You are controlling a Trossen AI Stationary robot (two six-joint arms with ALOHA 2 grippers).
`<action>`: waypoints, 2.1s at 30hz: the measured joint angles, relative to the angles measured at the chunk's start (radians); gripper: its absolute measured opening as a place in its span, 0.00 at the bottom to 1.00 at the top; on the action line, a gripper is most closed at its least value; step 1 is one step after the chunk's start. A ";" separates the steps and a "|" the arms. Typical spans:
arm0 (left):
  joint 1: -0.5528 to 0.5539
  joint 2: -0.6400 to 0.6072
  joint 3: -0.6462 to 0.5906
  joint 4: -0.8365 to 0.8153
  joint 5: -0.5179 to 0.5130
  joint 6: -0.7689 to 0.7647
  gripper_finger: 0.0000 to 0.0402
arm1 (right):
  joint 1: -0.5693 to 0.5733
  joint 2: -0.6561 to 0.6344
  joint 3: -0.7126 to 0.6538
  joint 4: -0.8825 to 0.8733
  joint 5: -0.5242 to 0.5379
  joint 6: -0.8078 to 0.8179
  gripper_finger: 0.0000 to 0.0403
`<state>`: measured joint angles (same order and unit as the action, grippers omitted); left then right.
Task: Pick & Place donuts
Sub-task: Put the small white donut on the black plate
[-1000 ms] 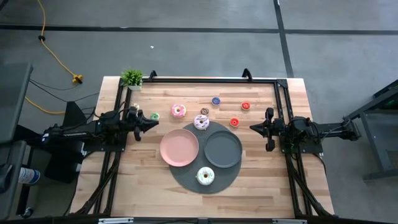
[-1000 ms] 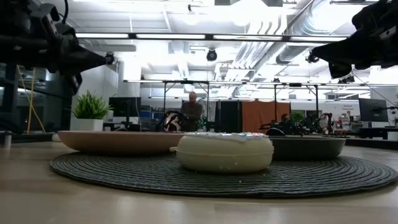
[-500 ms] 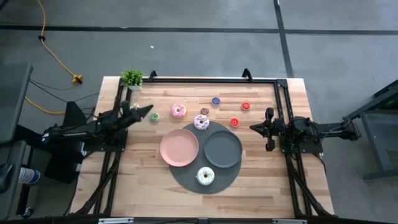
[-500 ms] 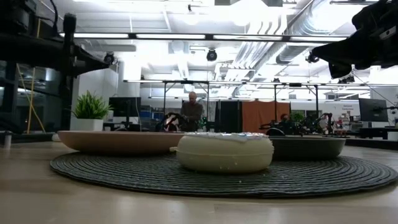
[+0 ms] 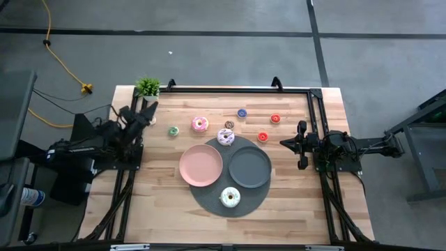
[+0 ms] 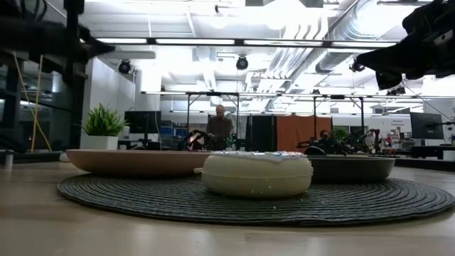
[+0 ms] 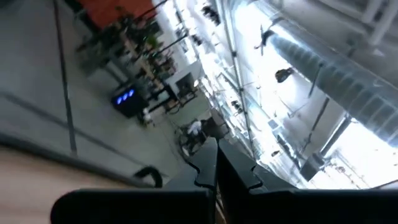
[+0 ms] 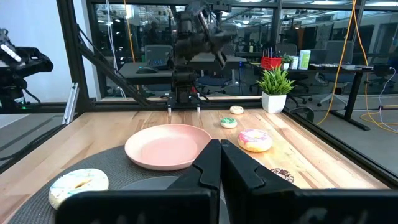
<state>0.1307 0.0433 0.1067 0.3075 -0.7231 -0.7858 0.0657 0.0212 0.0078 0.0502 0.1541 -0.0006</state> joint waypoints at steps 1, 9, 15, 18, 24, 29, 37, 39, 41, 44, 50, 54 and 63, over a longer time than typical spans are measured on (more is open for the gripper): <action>0.000 0.000 0.017 -0.001 0.000 0.037 0.01 | 0.000 0.000 0.000 0.000 0.000 0.000 0.00; 0.000 0.001 0.159 -0.117 0.022 0.341 0.01 | 0.000 0.000 0.000 0.000 0.000 0.000 0.00; 0.000 0.007 0.272 -0.292 0.094 0.472 0.04 | 0.000 0.000 0.000 0.000 0.000 0.000 0.00; 0.000 0.035 0.330 -0.396 0.136 0.507 0.08 | 0.000 0.000 0.000 0.000 0.000 0.000 0.00; 0.000 0.176 0.440 -0.519 0.203 0.634 0.19 | 0.000 0.000 0.000 0.000 0.000 0.000 0.00; 0.000 0.342 0.536 -0.636 0.252 0.724 0.28 | 0.000 0.000 0.000 0.000 0.000 0.000 0.00; 0.000 0.607 0.713 -0.899 0.268 0.814 0.31 | 0.000 0.000 0.000 0.000 0.000 0.000 0.00; 0.000 0.669 0.760 -0.981 0.268 0.846 0.31 | 0.000 0.000 0.000 0.000 0.000 0.000 0.00; 0.000 0.729 0.804 -1.070 0.269 0.861 0.31 | 0.000 0.000 0.000 0.000 0.000 0.000 0.00; 0.000 0.809 0.855 -1.185 0.277 0.847 0.31 | 0.000 0.000 0.000 0.000 0.000 0.000 0.00; -0.078 0.940 0.883 -1.326 0.287 0.744 0.31 | 0.000 0.000 0.000 0.000 0.000 0.000 0.00; -0.185 1.005 0.883 -1.427 0.271 0.612 0.31 | 0.000 0.000 0.000 0.000 0.000 0.000 0.00; -0.413 1.132 0.867 -1.602 0.153 0.232 0.31 | 0.000 0.000 0.000 0.000 0.000 0.000 0.00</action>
<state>-0.2826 1.1748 0.9736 -1.2944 -0.5700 -0.5536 0.0658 0.0212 0.0082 0.0502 0.1542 -0.0006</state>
